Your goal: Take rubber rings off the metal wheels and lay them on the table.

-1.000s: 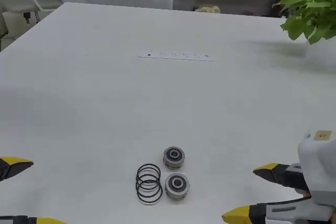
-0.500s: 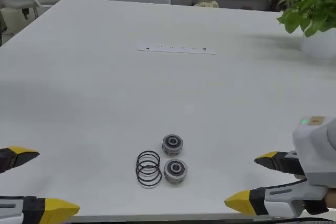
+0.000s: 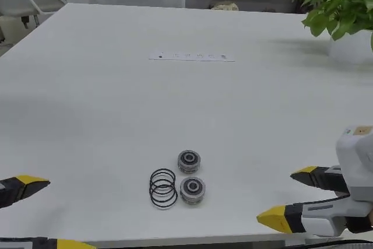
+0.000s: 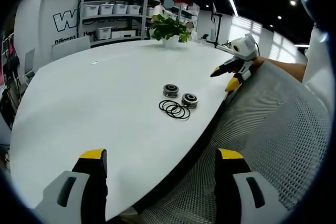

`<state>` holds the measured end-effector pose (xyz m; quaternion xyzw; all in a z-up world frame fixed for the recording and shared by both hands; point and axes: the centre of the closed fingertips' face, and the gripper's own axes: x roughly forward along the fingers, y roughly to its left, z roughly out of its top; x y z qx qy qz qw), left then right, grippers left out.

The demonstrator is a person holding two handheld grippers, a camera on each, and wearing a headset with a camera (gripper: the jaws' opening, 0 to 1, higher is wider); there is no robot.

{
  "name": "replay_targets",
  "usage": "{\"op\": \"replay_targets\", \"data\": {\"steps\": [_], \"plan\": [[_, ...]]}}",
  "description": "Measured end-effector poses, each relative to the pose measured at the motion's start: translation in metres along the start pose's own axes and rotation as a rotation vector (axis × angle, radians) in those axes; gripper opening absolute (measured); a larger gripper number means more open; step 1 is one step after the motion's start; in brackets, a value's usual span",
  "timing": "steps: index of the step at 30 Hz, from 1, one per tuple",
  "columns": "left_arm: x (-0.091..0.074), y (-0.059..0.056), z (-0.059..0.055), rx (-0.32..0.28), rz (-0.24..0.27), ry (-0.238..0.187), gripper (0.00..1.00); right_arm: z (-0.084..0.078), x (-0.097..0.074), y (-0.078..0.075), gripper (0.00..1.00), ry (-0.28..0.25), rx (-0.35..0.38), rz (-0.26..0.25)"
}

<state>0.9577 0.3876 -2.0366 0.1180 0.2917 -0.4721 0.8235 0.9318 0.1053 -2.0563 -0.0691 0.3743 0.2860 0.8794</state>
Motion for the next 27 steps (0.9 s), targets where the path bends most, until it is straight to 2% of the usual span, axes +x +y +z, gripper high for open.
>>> {"op": "replay_targets", "data": {"steps": [9, 16, 22, 27], "plan": [[-0.001, 0.002, 0.001, 0.004, 0.021, -0.001, 0.81, -0.003, 0.0, 0.003, 0.71, 0.014, -0.011, 0.019], [0.0, -0.001, 0.001, 0.008, 0.02, 0.003, 0.81, -0.003, -0.001, 0.001, 0.7, 0.012, -0.008, 0.026], [0.002, -0.008, -0.001, 0.038, 0.006, 0.032, 0.81, -0.002, -0.002, -0.002, 0.69, 0.004, 0.007, 0.023], [0.002, -0.015, 0.001, 0.106, -0.01, 0.051, 0.78, -0.003, -0.002, -0.003, 0.67, 0.005, 0.015, 0.026]]}}
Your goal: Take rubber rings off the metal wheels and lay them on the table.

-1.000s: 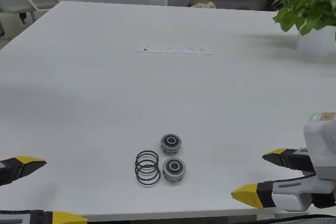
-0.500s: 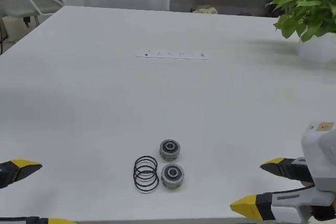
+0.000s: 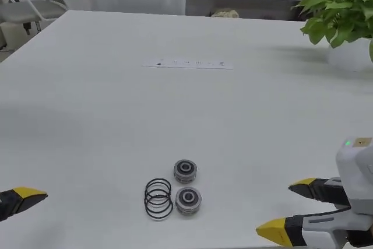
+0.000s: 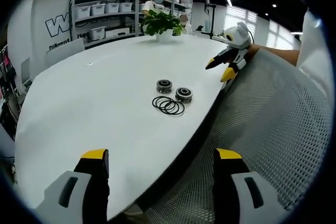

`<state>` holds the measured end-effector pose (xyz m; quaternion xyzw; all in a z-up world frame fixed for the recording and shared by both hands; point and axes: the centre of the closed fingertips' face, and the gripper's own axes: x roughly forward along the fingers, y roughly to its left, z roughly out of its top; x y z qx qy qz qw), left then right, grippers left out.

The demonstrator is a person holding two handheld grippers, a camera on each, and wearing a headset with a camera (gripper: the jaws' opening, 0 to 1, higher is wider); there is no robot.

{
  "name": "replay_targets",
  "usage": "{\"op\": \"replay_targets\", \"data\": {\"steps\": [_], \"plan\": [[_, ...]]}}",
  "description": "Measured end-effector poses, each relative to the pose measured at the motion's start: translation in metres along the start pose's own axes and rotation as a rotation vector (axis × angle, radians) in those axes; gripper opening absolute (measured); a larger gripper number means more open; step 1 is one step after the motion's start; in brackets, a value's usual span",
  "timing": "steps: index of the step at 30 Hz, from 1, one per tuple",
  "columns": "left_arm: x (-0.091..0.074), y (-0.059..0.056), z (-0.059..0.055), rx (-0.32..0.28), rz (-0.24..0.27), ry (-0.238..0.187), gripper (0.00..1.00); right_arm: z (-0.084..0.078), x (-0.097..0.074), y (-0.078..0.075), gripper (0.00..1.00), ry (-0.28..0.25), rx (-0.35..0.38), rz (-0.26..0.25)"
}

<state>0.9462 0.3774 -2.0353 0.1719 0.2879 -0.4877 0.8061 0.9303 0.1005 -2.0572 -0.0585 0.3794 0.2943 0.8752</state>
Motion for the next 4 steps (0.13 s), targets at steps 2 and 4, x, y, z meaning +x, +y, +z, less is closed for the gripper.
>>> {"op": "replay_targets", "data": {"steps": [2, 4], "plan": [[-0.0017, -0.0046, 0.0098, 0.051, -0.014, -0.023, 0.74, -0.0002, -0.0001, 0.0019, 0.63, 0.003, 0.002, 0.009], [-0.0034, -0.0073, 0.0158, 0.076, -0.015, -0.041, 0.71, -0.0008, -0.0002, 0.0028, 0.6, 0.007, -0.001, 0.015]]}}
